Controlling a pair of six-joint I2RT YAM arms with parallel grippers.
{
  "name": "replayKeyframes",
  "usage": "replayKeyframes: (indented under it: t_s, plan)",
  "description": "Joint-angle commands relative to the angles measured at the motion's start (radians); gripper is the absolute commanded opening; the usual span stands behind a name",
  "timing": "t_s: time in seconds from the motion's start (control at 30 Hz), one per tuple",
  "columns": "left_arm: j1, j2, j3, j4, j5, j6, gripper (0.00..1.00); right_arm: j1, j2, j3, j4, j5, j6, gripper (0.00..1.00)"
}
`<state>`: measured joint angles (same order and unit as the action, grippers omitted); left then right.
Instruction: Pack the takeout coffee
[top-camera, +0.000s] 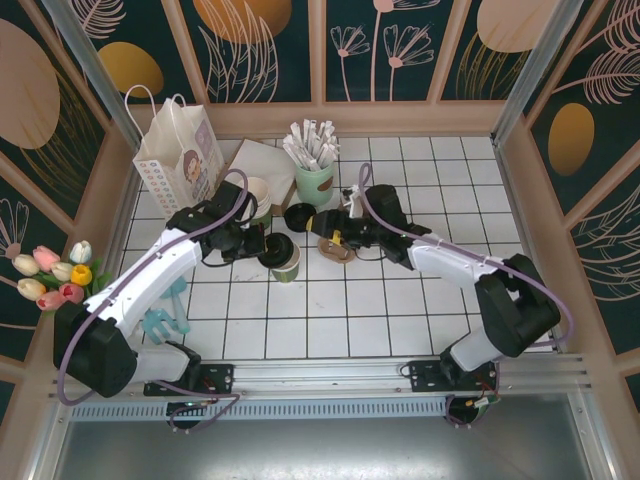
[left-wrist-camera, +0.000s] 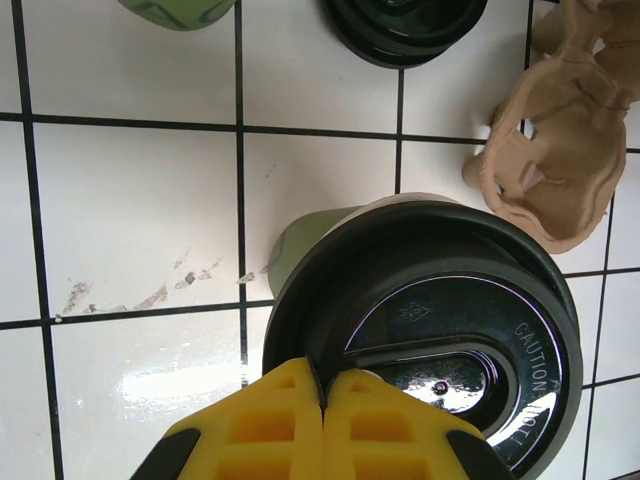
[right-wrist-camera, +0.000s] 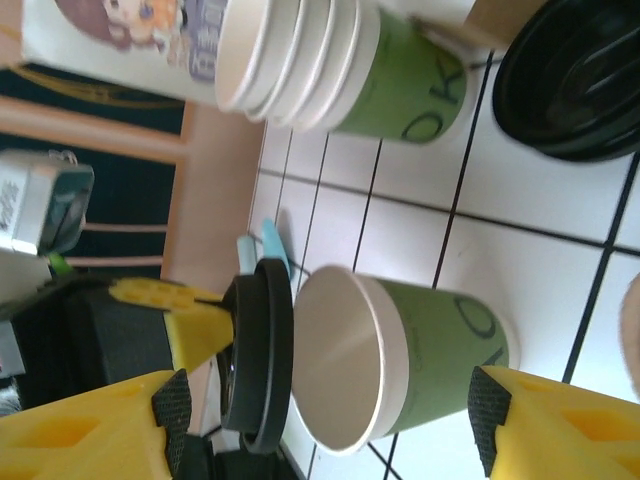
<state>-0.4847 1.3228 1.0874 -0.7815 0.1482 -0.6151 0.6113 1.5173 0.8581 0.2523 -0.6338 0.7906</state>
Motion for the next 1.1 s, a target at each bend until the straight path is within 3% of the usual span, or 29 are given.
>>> replayKeyframes:
  t_s: [0.0,0.2,1.07]
  plan:
    - [-0.005,-0.016,-0.018,0.054,0.011,-0.020,0.00,0.008,0.025,-0.013,0.084,-0.062,-0.007,0.72]
    - [-0.005,0.005,-0.018,0.062,0.020,-0.007,0.00,0.010,0.049,-0.034,0.114,-0.095,-0.006,0.68]
    - [-0.012,0.055,-0.032,0.052,0.040,0.015,0.00,0.043,0.125,-0.021,0.137,-0.155,-0.008,0.66]
